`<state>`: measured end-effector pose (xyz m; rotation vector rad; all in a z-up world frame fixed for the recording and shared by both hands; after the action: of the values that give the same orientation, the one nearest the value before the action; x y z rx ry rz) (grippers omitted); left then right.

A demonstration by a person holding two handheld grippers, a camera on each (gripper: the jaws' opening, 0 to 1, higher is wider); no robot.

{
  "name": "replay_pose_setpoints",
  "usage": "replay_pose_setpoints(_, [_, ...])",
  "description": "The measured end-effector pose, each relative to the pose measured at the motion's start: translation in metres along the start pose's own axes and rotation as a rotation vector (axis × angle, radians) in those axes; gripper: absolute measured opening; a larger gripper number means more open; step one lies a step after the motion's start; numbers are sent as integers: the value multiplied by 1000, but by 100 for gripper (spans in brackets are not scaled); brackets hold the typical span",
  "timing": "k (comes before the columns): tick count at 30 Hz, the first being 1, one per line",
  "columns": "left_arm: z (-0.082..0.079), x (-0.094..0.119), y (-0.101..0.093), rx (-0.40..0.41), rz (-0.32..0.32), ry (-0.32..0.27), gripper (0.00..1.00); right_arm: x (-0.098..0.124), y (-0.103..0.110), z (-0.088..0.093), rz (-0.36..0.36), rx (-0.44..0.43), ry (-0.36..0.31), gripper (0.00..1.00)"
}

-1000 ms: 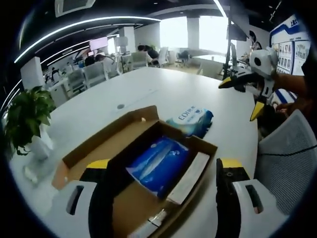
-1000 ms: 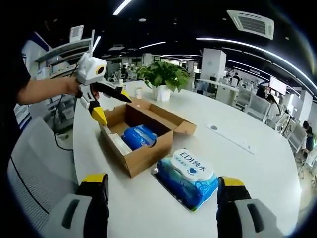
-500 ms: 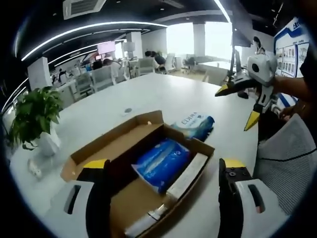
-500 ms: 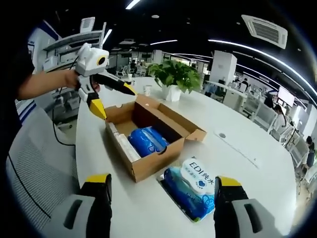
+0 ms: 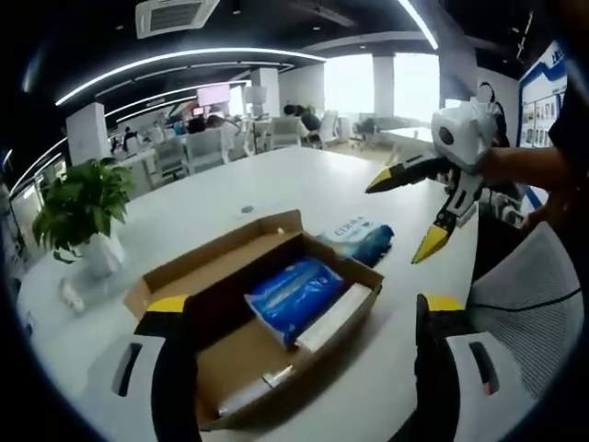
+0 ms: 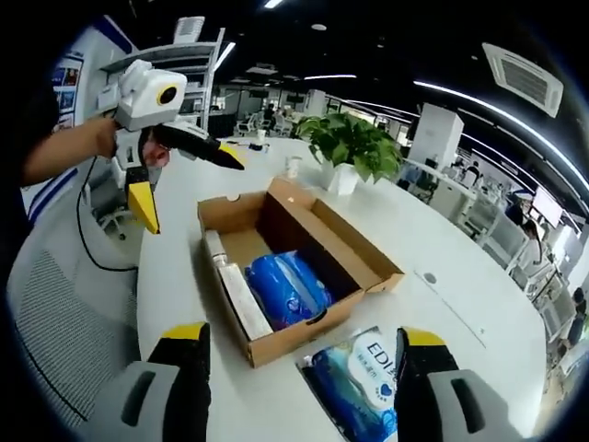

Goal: Operate the shoe box by opening the lid, removing the specified soft item, and placing it in the target area until the item is outside and the box remains undamaged.

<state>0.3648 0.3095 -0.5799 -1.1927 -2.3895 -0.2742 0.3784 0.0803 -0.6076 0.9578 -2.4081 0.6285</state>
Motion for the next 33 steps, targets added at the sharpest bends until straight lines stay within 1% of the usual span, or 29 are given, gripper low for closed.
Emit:
replay_pose_setpoints(3, [3, 8, -3, 11, -14, -10, 99, -8, 0, -7, -2, 11, -1, 80])
replay_pose_setpoints(6, [7, 15, -6, 21, -17, -4, 99, -18, 1, -15, -10, 31, -4, 79])
replay_pose_setpoints(7, [8, 17, -7, 21, -14, -3, 99, -20, 1, -18, -6, 39, -13, 78])
replay_pose_setpoints(8, [9, 19, -8, 19, -13, -2, 99, -23, 2, -23, -7, 47, -36, 77])
replay_pose_setpoints(10, [11, 23, -8, 17, -21, 7, 99, -28, 4, -29, -18, 57, -32, 75])
replay_pose_setpoints(14, [11, 31, -8, 38, -42, -11, 99, -38, 7, -36, -32, 93, -25, 75])
replay_pose_setpoints(20, [15, 41, -9, 39, -71, -26, 99, -50, 9, -43, -44, 133, -24, 72])
replay_pose_setpoints(26, [22, 51, -11, 58, -103, -39, 99, -63, 10, -52, -51, 150, -21, 68])
replay_pose_setpoints(29, [27, 55, -13, 60, -112, -41, 99, -71, 10, -51, -60, 170, -6, 64])
replay_pose_setpoints(33, [36, 63, -15, 82, -129, -54, 99, -80, 12, -48, -79, 197, 16, 63])
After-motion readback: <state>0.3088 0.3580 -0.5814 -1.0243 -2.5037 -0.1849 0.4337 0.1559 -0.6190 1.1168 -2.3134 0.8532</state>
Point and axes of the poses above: the point that each gripper's makers call its tool centre point, and the gripper's own axes: x roughly backward along the fingers, y roughly to its left, z roughly out of its underside, the point moved 7 cm from there along x, roughly backward along the fingers, and after that the axes turned 6 degrees about z, right-handed, at the moved point
